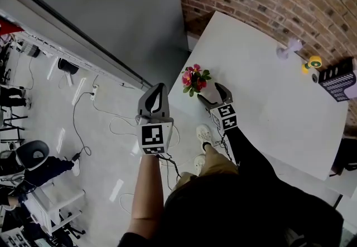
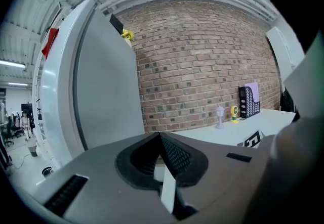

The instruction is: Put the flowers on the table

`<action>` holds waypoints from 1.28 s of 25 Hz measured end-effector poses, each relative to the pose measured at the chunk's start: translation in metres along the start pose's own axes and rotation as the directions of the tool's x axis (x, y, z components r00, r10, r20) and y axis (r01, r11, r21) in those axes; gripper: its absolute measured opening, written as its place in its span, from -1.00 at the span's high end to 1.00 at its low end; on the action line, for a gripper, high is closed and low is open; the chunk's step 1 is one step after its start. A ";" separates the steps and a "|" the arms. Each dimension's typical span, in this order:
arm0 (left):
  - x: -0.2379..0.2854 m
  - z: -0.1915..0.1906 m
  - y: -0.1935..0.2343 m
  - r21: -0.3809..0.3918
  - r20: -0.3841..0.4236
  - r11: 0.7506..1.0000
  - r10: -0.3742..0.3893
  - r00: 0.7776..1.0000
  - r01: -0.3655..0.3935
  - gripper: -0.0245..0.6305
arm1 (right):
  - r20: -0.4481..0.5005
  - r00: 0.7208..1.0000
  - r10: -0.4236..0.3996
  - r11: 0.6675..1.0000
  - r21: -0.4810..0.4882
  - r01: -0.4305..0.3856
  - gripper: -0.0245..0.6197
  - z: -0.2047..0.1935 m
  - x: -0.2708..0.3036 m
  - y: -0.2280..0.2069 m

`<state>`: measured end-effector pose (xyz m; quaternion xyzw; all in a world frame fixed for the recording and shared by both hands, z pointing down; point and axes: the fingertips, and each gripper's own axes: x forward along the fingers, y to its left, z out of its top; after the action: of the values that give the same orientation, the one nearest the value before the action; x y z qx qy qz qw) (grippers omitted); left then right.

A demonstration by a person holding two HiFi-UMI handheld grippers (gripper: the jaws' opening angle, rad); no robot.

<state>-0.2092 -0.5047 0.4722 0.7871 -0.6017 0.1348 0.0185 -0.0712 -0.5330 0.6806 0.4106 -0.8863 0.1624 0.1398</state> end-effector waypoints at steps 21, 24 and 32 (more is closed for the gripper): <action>-0.062 0.047 -0.077 0.021 0.109 0.995 -0.102 0.989 0.100 0.90 | 0.248 0.959 -0.135 0.982 -0.093 0.163 -0.21 0.087 -0.167 0.006; -0.070 0.051 -0.089 0.031 0.114 0.992 -0.122 0.986 0.119 0.90 | 0.299 0.945 -0.130 0.978 -0.120 0.173 -0.21 0.113 -0.194 0.014; -0.101 0.067 -0.108 0.057 0.164 0.987 -0.159 0.974 0.152 0.90 | 0.435 0.889 -0.146 0.965 -0.135 0.225 0.35 0.162 -0.261 0.044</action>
<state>-0.1179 -0.3928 0.3983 0.8405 -0.5344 0.0795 -0.0392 0.0389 -0.3928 0.4265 0.5043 -0.8631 -0.0256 -0.0028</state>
